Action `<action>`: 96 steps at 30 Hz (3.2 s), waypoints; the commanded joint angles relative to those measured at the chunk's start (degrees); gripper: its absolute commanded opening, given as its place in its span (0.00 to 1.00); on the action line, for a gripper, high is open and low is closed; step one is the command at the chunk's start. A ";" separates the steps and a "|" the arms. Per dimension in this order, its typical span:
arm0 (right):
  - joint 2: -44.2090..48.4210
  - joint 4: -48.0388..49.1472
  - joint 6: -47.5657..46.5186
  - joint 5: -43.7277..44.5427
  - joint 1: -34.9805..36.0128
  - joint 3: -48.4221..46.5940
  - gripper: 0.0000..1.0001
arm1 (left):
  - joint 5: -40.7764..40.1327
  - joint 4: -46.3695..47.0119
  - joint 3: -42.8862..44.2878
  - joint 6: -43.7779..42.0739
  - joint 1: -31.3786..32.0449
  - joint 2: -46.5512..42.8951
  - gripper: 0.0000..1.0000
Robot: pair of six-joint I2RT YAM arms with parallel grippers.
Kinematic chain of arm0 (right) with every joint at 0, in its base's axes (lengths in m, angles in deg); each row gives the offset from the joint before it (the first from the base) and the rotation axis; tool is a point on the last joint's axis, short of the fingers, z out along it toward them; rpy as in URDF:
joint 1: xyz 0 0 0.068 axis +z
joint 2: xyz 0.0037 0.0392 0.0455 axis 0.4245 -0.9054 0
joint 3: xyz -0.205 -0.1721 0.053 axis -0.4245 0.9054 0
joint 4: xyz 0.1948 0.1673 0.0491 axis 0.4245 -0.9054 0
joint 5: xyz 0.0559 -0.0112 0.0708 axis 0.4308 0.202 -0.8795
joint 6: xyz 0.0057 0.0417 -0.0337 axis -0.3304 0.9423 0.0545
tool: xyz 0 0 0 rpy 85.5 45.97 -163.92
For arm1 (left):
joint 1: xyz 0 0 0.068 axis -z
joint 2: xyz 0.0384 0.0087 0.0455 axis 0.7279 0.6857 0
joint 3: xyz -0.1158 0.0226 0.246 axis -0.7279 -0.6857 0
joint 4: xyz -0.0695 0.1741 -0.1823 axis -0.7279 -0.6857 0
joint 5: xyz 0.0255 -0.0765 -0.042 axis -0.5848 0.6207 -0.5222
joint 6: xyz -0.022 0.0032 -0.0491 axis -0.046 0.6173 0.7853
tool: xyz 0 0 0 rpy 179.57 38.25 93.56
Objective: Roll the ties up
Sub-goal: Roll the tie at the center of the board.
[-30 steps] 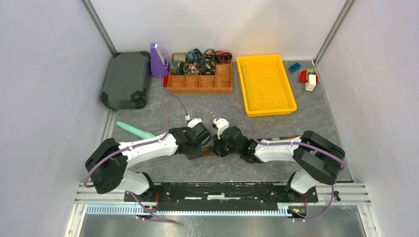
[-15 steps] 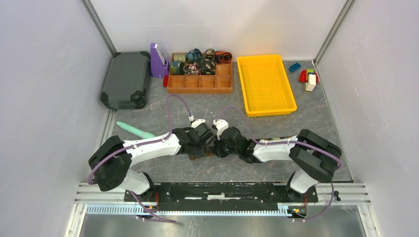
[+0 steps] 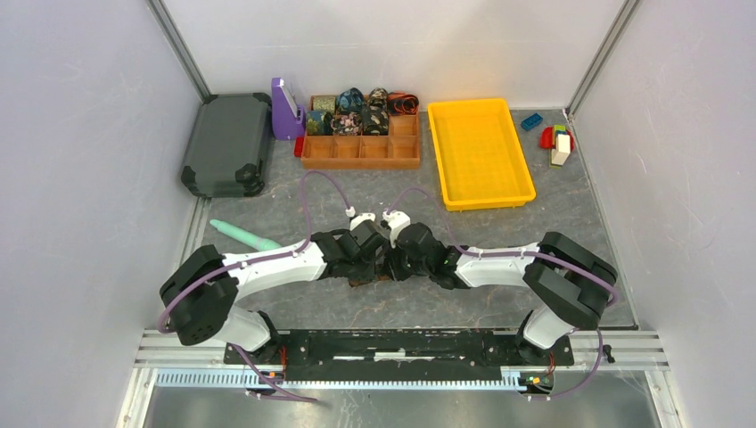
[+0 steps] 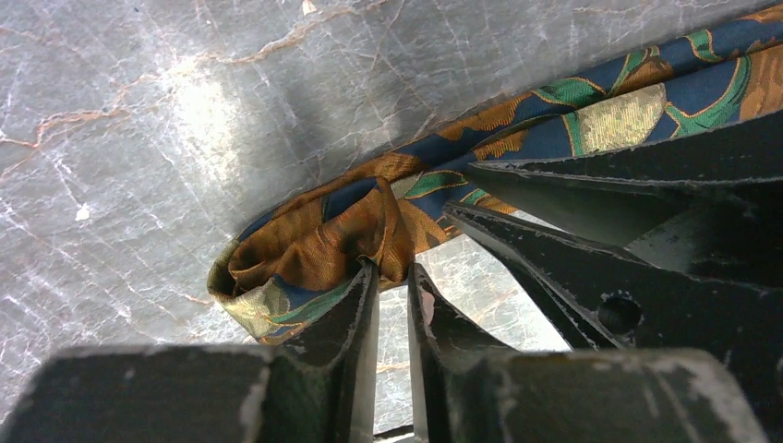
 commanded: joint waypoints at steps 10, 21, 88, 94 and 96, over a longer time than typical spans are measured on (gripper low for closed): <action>2.17 1.76 1.28 -6.75 -1.91 -3.53 0.30 | 1.50 6.22 -2.82 -4.32 0.34 -1.71 0.12; -1.91 4.70 3.44 -10.26 -1.99 -5.35 0.40 | 2.95 7.68 -4.10 -5.95 0.34 -2.97 0.25; -10.82 17.28 11.38 -19.28 -5.16 -1.16 0.28 | -6.18 6.07 -11.47 -5.94 -1.04 -16.51 0.24; -10.69 17.00 11.26 -18.65 -5.19 -1.07 0.28 | -4.10 7.68 -13.56 -4.57 -1.04 -15.75 0.21; -10.64 17.04 11.21 -18.63 -5.16 -1.15 0.28 | -4.01 7.95 -14.02 -4.56 -1.09 -15.61 0.21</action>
